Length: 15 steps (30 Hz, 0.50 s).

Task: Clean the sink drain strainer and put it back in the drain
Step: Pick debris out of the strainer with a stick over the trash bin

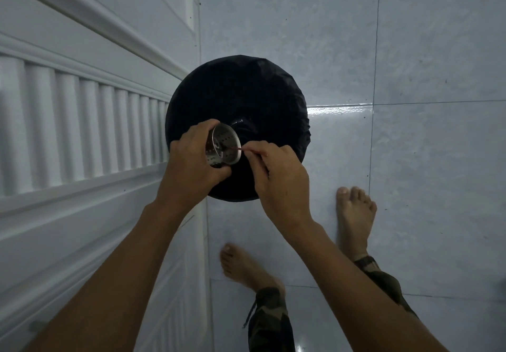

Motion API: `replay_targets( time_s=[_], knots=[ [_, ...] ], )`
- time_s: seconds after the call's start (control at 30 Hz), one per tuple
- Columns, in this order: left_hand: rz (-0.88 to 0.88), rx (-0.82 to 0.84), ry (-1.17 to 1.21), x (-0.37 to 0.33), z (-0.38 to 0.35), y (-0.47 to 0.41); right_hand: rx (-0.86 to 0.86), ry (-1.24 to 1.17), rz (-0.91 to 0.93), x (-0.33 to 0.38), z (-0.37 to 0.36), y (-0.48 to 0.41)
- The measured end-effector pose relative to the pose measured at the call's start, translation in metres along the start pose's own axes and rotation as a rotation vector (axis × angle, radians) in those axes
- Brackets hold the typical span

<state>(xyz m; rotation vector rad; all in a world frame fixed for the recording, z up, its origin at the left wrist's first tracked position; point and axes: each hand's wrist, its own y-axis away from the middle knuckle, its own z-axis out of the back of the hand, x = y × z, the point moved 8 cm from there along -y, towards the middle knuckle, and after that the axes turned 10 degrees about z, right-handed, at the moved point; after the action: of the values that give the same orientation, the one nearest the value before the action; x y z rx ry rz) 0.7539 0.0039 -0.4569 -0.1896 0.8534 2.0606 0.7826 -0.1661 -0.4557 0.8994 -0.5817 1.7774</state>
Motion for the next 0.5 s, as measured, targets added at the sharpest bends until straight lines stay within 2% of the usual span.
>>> replay_targets(
  time_s=[0.13,0.27,0.4,0.5],
  knots=[
    [0.043,0.024,0.020,0.005,0.004,-0.004,0.010,-0.039,0.043,0.005,-0.005,0.007],
    [-0.001,0.063,-0.096,0.006,0.006,-0.006,-0.028,-0.079,-0.089,-0.010,-0.005,0.004],
    [-0.064,0.068,-0.122,0.000,0.012,-0.006,-0.007,-0.229,-0.087,-0.003,-0.014,0.006],
    [-0.128,0.094,-0.160,-0.006,0.017,-0.008,-0.046,-0.301,-0.221,-0.020,-0.011,0.008]
  ],
)
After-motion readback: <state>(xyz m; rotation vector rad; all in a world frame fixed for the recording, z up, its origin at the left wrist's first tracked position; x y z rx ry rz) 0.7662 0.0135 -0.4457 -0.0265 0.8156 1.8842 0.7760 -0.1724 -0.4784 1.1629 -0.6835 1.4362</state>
